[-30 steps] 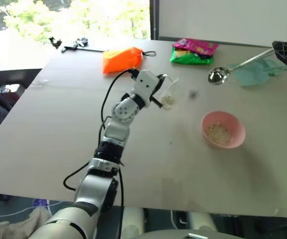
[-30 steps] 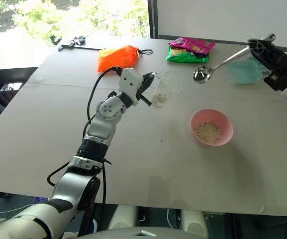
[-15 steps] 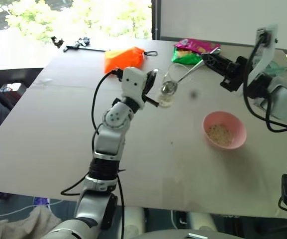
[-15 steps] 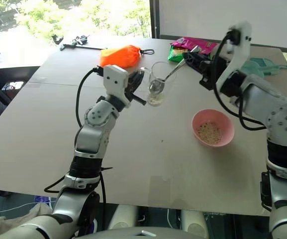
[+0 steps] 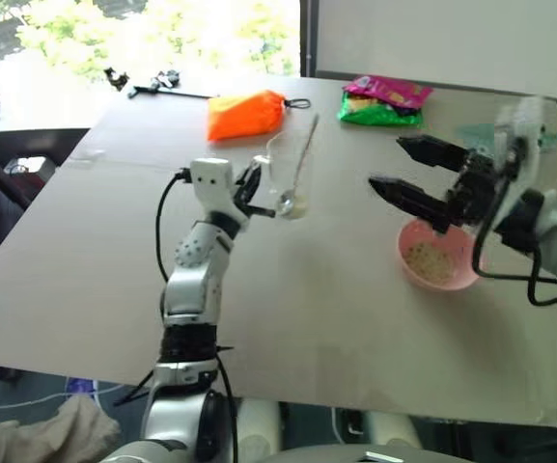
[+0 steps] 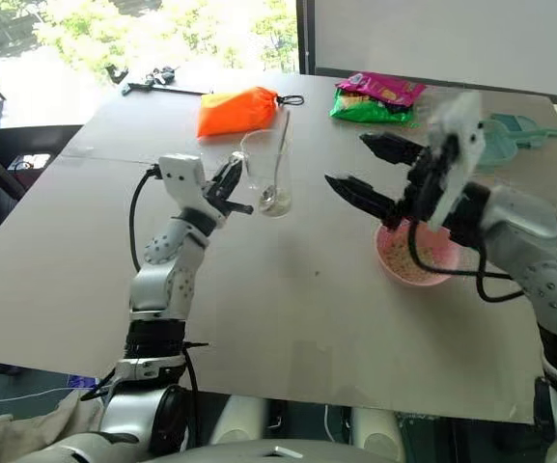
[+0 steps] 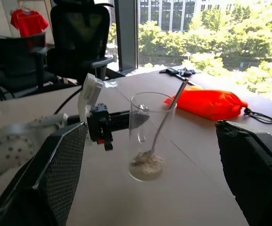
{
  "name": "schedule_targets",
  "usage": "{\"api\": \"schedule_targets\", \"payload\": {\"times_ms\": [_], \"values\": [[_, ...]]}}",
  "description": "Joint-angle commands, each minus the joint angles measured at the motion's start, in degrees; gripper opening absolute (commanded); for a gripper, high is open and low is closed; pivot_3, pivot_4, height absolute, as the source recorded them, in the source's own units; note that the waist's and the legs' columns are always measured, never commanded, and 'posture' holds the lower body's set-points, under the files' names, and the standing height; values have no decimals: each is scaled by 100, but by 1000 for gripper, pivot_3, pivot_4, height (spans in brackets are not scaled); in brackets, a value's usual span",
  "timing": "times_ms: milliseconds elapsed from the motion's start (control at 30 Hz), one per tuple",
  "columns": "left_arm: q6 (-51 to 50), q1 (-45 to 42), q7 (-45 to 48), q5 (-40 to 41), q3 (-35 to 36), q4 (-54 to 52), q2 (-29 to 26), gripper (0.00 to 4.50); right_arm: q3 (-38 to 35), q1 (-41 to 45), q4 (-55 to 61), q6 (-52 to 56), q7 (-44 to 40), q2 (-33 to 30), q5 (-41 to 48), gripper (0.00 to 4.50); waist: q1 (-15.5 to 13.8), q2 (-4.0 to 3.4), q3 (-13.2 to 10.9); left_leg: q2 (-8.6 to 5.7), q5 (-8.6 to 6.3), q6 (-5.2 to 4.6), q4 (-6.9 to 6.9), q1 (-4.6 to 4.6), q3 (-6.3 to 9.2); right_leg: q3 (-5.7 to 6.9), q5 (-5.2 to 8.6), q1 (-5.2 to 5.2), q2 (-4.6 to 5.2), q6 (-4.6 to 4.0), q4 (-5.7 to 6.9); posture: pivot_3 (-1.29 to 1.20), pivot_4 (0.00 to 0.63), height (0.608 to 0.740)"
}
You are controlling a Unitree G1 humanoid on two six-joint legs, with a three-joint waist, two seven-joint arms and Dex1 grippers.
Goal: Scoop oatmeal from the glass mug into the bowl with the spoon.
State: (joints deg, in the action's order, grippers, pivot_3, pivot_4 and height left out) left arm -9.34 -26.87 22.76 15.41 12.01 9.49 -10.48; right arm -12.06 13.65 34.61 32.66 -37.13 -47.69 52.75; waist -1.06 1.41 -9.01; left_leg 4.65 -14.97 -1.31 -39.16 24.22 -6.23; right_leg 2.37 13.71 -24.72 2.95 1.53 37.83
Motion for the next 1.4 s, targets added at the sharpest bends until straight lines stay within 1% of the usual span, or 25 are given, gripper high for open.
{"api": "schedule_targets", "payload": {"times_ms": [33, 133, 233, 367, 433, 567, 633, 667, 700, 733, 767, 900, 933, 1067, 1167, 1267, 1333, 1367, 1400], "values": [[821, -277, 419, 270, 247, 496, -155, 0, -898, -1216, 355, -676, -1118, -214, -453, 4472, -5, 1, 0, -4, 0, 0, -1, -1, 3, 2, 0, 4, 1, 0, 1, 0, 150, 740], [1255, -461, 596, 264, 325, 1039, -253, 0, -1609, -2266, 408, -914, -1549, -85, -538, 4472, 12, 3, -1, -11, -3, -5, -10, -24, 5, -4, 0, 27, 1, 2, 8, 0, 150, 740], [1542, -586, 728, 246, 329, 1398, -325, 0, -2095, -2814, 603, -1112, -1554, 183, -492, 4472, 24, 4, 1, -8, -14, -25, -11, -57, 22, 16, 1, 70, -1, 2, 1, 0, 150, 740], [1734, -666, 822, 205, 296, 1656, -423, 0, -2119, -2950, 893, -1270, -1458, 295, -600, 4472, 55, 3, 1, -8, -14, -25, -12, -67, 22, 5, 1, 72, -3, 1, 8, 0, 150, 740], [1810, -659, 817, 167, 299, 1788, -474, 0, -2051, -2905, 975, -1216, -1350, 295, -556, 4472, 43, 3, 1, -7, -14, -25, -12, -69, 24, 8, 1, 77, -4, 1, 9, 0, 150, 740], [1942, -713, 829, 220, 374, 2147, -528, 0, -1762, -2798, 881, -1280, -1288, 333, -777, 4472, 30, 4, 1, -8, -14, -25, -12, -70, 24, 9, 1, 82, -4, 1, 5, 0, 150, 740], [2065, -695, 872, 184, 372, 2414, -572, 699, -1606, -2621, 841, -1256, -1198, 357, -772, 4500, 25, 4, 1, -8, -14, -25, -12, -69, 24, 9, 1, 82, -4, 1, 4, 0, 150, 740], [2131, -655, 917, 179, 366, 2508, -578, 966, -1546, -2535, 820, -1245, -1156, 368, -761, 4500, 25, 3, 2, -8, -14, -25, -12, -69, 24, 10, 1, 83, -3, 1, 4, 0, 150, 740], [2191, -617, 944, 167, 352, 2555, -581, 1385, -1502, -2478, 800, -1237, -1131, 369, -762, 4500, 26, 1, 3, -8, -14, -25, -12, -71, 24, 10, 1, 84, -4, 1, 5, 0, 150, 740], [2244, -543, 960, 169, 346, 2545, -576, 1906, -1461, -2433, 771, -1239, -1130, 370, -783, 4500, 26, 0, 4, -8, -14, -25, -13, -73, 23, 9, 1, 85, -4, 1, 5, 0, 150, 740], [2275, -482, 967, 187, 354, 2532, -573, 2318, -1433, -2407, 746, -1245, -1137, 373, -805, 4500, 27, 0, 4, -8, -14, -25, -12, -76, 23, 9, 1, 88, -4, 1, 5, 0, 150, 740], [2251, -100, 956, 250, 366, 2132, -589, 4237, -1380, -2380, 630, -1301, -1203, 384, -887, 4500, 28, -8, 9, -8, -15, -25, -10, -84, 22, 7, 2, 95, -2, 0, 5, 0, 150, 740], [2217, -9, 930, 262, 367, 2008, -602, 4411, -1361, -2366, 614, -1301, -1210, 387, -892, 4500, 29, -7, 9, -8, -15, -25, -10, -84, 22, 7, 1, 96, -2, 0, 5, 0, 150, 740], [1967, 396, 872, 316, 348, 1371, -687, 4411, -1263, -2324, 546, -1301, -1234, 380, -968, 4500, 33, -7, 9, -7, -15, -26, -10, -85, 24, 8, 2, 96, -2, 0, 7, 0, 150, 740], [1591, 954, 889, 279, 267, 640, -864, 4411, -1296, -2530, 450, -1333, -1412, 318, -1121, 4500, 44, -7, 9, -6, -15, -26, -8, -88, 30, 2, 2, 95, -3, 0, 7, 0, 150, 740], [950, 1714, 910, 516, 295, -510, -1067, 4411, -1513, -2833, 236, -1448, -1558, 348, -1293, 4500, 41, -7, 9, -3, -15, -25, -4, -91, 35, -6, 2, 95, -2, 0, 5, 0, 150, 740], [343, 2408, 1080, 857, 344, -1559, -1361, 4411, -1820, -3037, -37, -1485, -1531, 399, -1357, 4500, 39, -5, 8, -3, -16, -26, -4, -92, 34, -6, 3, 95, 1, 0, 4, 0, 150, 740], [105, 2643, 1145, 976, 347, -1923, -1479, 4411, -1925, -3101, -156, -1512, -1537, 410, -1387, 4500, 38, -5, 9, -2, -16, -26, -4, -91, 36, -5, 3, 95, 2, 0, 4, 0, 150, 740], [-208, 2988, 1287, 1110, 327, -2384, -1705, 4411, -2080, -3179, -348, -1472, -1504, 398, -1424, 4500, 31, -5, 9, -1, -16, -26, -2, -97, 34, -8, 4, 96, 4, -1, 4, 0, 150, 740]]}}
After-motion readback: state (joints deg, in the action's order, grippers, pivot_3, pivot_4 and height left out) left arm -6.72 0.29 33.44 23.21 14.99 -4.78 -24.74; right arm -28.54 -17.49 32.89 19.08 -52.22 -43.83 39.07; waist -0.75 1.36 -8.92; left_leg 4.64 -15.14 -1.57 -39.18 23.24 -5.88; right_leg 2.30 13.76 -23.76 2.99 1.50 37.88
